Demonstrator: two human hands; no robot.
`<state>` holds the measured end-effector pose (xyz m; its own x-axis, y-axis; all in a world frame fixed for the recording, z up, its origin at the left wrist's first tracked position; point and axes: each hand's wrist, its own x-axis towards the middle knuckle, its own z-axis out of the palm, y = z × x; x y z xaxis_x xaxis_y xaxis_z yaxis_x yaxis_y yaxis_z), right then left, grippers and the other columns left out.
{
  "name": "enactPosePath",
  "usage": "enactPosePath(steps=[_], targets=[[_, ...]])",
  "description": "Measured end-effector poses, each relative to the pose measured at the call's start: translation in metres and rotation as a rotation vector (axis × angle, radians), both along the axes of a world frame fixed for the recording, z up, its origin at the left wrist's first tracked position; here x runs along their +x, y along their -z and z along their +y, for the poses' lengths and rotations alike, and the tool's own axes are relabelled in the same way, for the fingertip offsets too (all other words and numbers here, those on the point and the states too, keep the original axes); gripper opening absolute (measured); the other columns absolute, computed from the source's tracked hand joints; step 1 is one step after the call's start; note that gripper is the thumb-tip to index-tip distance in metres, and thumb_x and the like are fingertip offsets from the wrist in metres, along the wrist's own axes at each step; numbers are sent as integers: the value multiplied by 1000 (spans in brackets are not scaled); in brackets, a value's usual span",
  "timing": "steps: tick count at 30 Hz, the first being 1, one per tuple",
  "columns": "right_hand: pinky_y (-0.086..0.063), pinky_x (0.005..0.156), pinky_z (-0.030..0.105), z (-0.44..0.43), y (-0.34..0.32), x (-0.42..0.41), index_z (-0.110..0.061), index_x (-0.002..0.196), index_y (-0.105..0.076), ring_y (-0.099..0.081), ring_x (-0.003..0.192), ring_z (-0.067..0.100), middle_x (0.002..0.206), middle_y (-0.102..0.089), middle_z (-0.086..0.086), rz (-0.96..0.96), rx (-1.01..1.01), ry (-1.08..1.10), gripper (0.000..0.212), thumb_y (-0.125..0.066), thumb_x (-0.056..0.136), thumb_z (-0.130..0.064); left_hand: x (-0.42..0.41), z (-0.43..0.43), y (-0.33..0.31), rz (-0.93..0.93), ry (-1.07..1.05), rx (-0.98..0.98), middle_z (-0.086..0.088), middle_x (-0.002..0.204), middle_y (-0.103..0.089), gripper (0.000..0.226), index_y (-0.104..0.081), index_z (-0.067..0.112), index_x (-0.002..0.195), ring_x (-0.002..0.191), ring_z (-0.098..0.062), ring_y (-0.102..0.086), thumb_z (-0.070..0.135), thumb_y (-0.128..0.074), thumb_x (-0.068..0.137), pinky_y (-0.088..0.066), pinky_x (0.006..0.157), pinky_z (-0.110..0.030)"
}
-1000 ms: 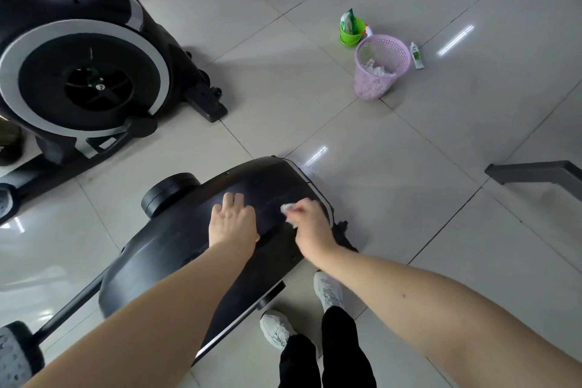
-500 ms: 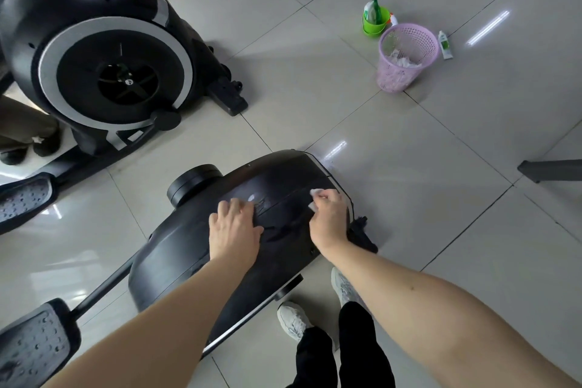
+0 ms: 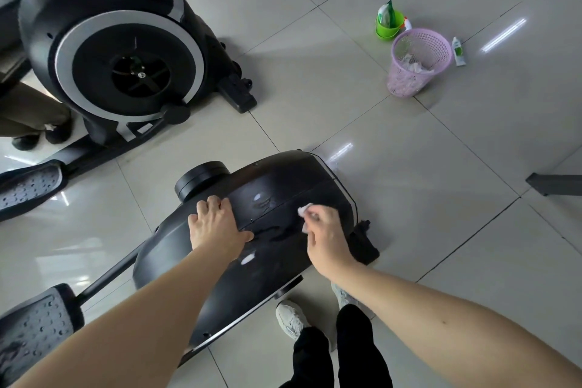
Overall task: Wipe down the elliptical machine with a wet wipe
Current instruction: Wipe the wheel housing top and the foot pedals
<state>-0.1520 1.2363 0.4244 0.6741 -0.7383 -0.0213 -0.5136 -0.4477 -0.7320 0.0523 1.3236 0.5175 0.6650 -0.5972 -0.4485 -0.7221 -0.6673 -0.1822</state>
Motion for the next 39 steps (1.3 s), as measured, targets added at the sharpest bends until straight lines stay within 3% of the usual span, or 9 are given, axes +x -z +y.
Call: enactPosePath(steps=[2, 8, 12, 18, 20, 23, 30, 35, 39], targets=[[-39, 102, 15, -13, 6, -12, -3, 124, -69, -49, 108, 19, 117, -60, 9, 18, -33, -92, 51, -52, 81, 17, -2, 0, -1, 0, 2, 9, -4, 142, -41, 82, -44, 20, 138, 129, -27, -37, 69, -69, 78, -37, 102, -39], [-40, 91, 25, -83, 61, -20, 0, 124, -69, -51, 111, 22, 127, -63, 16, 326, 205, 328, 32, -54, 95, 4, -6, -4, 1, 6, -30, 18, -6, 144, -38, 79, -42, 18, 139, 131, -28, -36, 64, -71, 82, -35, 104, -39], [-45, 102, 36, -51, 31, -17, -5, 116, -70, -52, 117, 25, 125, -59, 14, 161, 154, 208, 34, -56, 89, 8, -7, -9, 1, 6, -34, 44, -7, 142, -39, 78, -43, 16, 138, 130, -28, -37, 60, -73, 82, -35, 105, -39], [-58, 85, 18, 31, -3, -12, -7, 121, -70, -52, 103, 19, 115, -55, 11, -131, 117, -280, 44, -67, 84, 16, -7, -9, 0, 21, -44, 49, -8, 143, -36, 82, -40, 15, 144, 131, -29, -36, 59, -73, 83, -33, 107, -40], [-52, 85, 12, 0, 10, -5, -9, 114, -72, -59, 98, 22, 108, -60, 12, -93, 121, -152, 32, -65, 88, 8, -7, -8, 0, 30, -49, 35, -9, 145, -35, 85, -38, 15, 146, 133, -30, -35, 59, -73, 83, -33, 108, -41], [-57, 83, 32, -44, 19, 15, -12, 96, -67, -69, 89, 25, 102, -62, 17, 41, 202, 288, 6, -64, 98, -16, -6, -5, 1, 29, -50, 27, -8, 146, -34, 86, -36, 15, 148, 133, -30, -35, 59, -72, 83, -32, 108, -41], [-56, 79, 34, 31, -13, 40, -16, 104, -68, -60, 90, 25, 104, -49, -3, -66, 70, -216, 26, -69, 87, 4, -3, -1, 2, 54, -45, 27, -7, 145, -33, 89, -34, 17, 150, 131, -29, -35, 63, -70, 83, -33, 107, -41], [-34, 82, 23, -65, 13, 49, -7, 101, -74, -57, 105, 34, 109, -61, 15, 240, 103, 137, 27, -64, 82, 9, 10, 6, 1, 67, -22, -67, -3, 144, -37, 72, -42, 22, 146, 130, -27, -37, 58, -65, 89, -33, 106, -41], [-39, 80, 18, -18, -6, 83, 0, 100, -73, -48, 99, 17, 111, -59, 14, 135, 75, 143, 28, -64, 80, 17, 29, 11, -1, 10, -102, -90, -5, 145, -37, 77, -41, 21, 145, 132, -28, -36, 61, -68, 85, -35, 105, -42]])
